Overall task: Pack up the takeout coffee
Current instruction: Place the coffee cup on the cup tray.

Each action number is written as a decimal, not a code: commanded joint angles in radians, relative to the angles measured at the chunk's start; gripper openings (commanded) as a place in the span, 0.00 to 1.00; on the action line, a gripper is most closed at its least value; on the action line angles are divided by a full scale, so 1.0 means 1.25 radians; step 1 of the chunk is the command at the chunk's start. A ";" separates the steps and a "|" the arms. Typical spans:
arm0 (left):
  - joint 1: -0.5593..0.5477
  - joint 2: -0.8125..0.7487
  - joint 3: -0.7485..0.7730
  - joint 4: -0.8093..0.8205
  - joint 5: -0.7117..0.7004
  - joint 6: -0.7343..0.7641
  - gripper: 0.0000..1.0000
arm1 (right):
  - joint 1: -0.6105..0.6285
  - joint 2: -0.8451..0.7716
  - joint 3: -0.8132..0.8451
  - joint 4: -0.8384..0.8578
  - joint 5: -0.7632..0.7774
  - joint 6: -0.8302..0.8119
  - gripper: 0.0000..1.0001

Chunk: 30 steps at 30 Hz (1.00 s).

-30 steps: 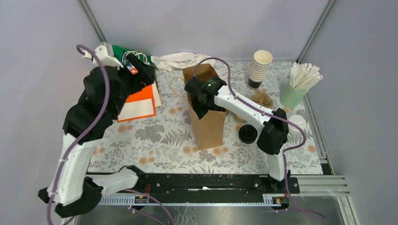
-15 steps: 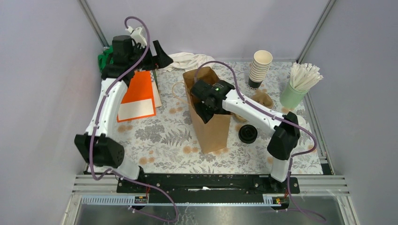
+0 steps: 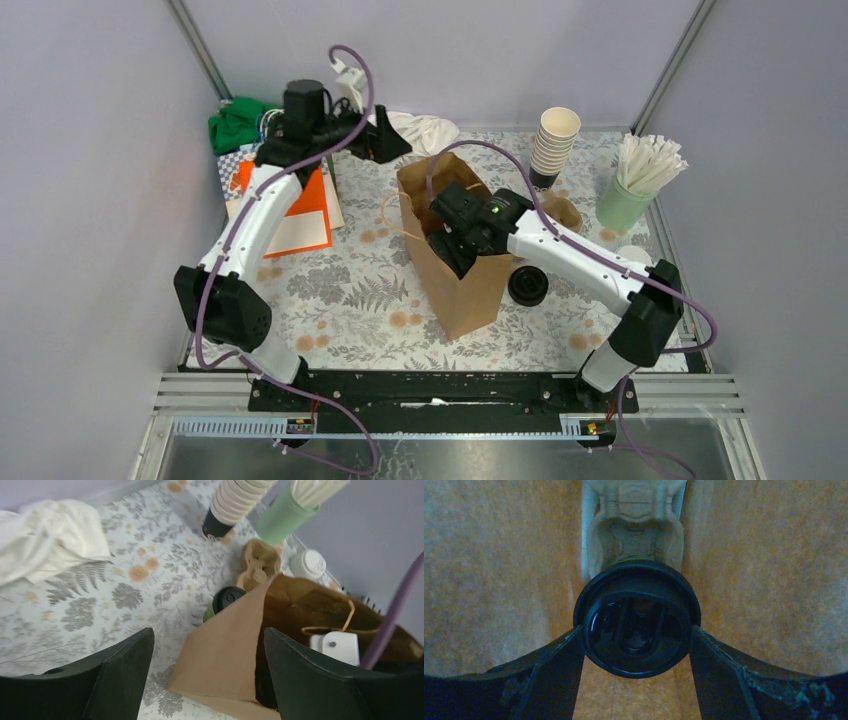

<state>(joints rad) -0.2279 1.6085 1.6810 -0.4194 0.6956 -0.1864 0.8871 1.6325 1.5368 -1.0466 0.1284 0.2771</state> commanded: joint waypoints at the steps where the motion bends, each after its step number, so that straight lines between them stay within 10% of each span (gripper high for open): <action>1: -0.087 -0.069 -0.112 0.106 -0.051 0.053 0.84 | -0.004 -0.043 -0.017 0.041 -0.004 -0.028 0.24; 11: -0.121 -0.023 -0.051 0.025 -0.125 0.091 0.63 | -0.004 -0.052 -0.063 0.065 0.009 -0.063 0.22; 17: -0.146 -0.033 -0.047 -0.011 -0.201 0.130 0.29 | -0.005 -0.056 -0.068 0.069 0.033 -0.049 0.22; 26: -0.181 -0.054 -0.054 -0.051 -0.227 0.164 0.39 | -0.005 -0.093 -0.084 0.085 -0.028 -0.085 0.25; 30: -0.193 -0.068 -0.071 -0.054 -0.272 0.168 0.08 | -0.005 -0.092 -0.081 0.051 -0.026 -0.104 0.23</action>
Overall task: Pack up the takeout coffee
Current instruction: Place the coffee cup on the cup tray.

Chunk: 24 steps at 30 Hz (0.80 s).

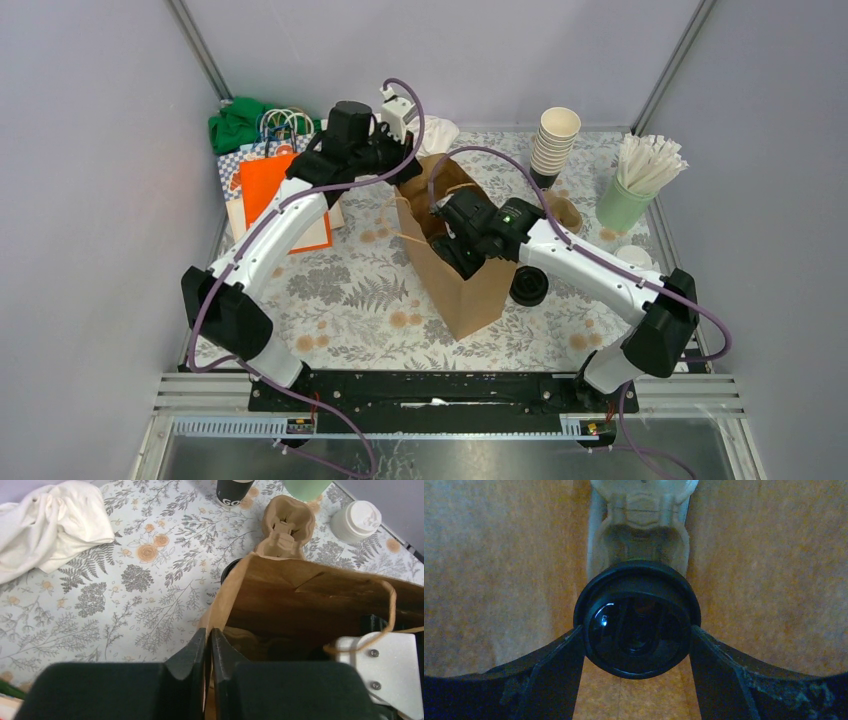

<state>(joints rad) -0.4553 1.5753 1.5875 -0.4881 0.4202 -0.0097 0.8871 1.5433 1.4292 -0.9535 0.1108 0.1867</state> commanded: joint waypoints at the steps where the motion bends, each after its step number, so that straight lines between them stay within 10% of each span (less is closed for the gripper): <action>1: -0.016 -0.048 -0.002 0.001 -0.068 0.026 0.00 | -0.005 -0.024 0.001 -0.024 -0.012 -0.035 0.23; 24: -0.069 -0.284 -0.209 0.179 -0.224 0.009 0.00 | 0.082 -0.025 -0.008 0.014 0.039 -0.098 0.22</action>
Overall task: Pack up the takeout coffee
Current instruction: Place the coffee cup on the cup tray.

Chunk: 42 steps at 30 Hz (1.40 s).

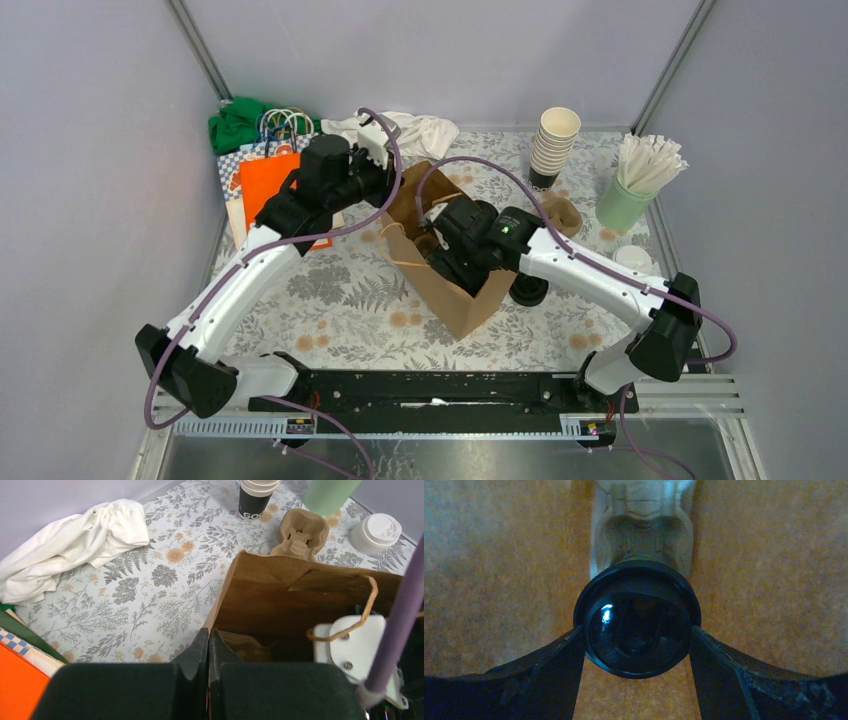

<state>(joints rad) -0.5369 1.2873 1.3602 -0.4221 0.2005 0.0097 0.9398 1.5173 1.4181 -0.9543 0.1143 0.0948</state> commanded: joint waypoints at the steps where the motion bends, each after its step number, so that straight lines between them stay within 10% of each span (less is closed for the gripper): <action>1: -0.004 -0.056 -0.026 0.129 -0.061 -0.007 0.00 | 0.046 0.000 0.005 0.015 0.041 -0.024 0.21; 24: -0.020 -0.138 -0.028 0.181 -0.164 -0.108 0.00 | 0.142 0.021 0.000 0.060 0.270 -0.001 0.19; 42: -0.027 -0.195 -0.068 0.030 -0.088 -0.117 0.00 | 0.127 0.031 0.049 0.047 0.180 -0.007 0.20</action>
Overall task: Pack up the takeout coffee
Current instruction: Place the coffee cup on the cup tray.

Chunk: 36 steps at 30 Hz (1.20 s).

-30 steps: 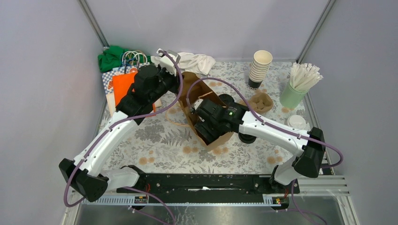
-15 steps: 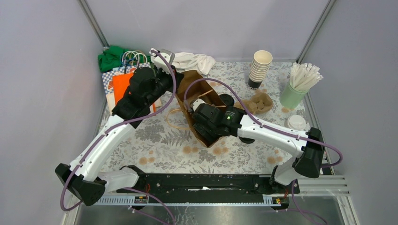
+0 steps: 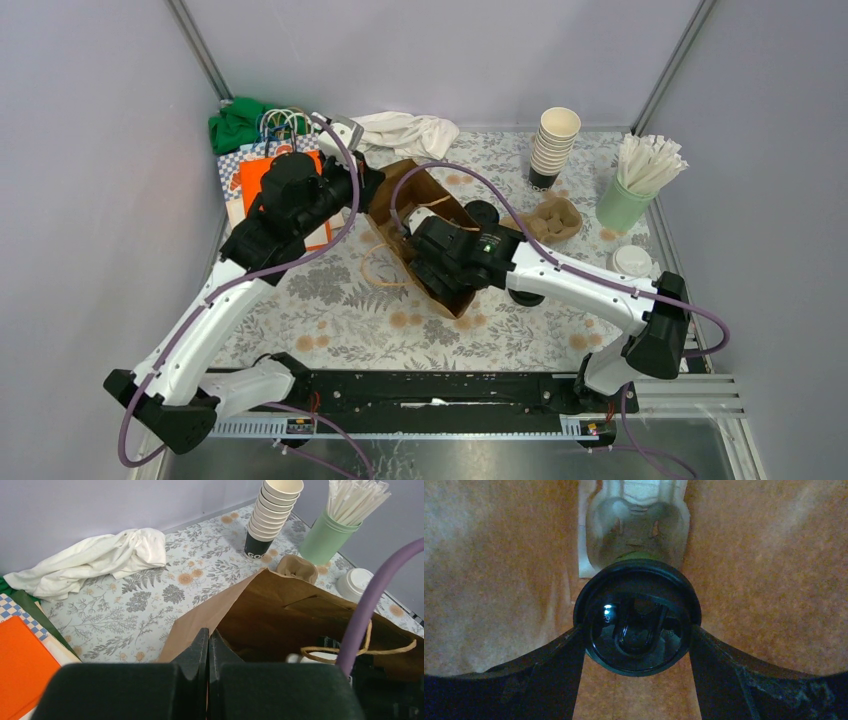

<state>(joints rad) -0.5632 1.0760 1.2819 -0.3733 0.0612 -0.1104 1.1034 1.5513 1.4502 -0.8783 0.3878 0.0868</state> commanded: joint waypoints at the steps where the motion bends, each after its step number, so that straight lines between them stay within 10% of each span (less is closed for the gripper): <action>1: -0.006 -0.028 -0.008 -0.017 0.026 -0.027 0.00 | -0.004 0.009 0.030 -0.027 -0.046 -0.003 0.20; 26: -0.008 0.011 -0.011 -0.024 -0.062 -0.053 0.00 | -0.010 0.006 0.082 -0.181 -0.216 0.031 0.20; 36: -0.006 0.048 0.066 0.057 -0.095 0.024 0.00 | -0.010 0.047 0.135 -0.084 -0.062 0.004 0.17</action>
<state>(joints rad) -0.5697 1.1286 1.2922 -0.4229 -0.0330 -0.1345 1.0966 1.5948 1.5631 -1.0626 0.2031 0.1089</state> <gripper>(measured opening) 0.007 0.765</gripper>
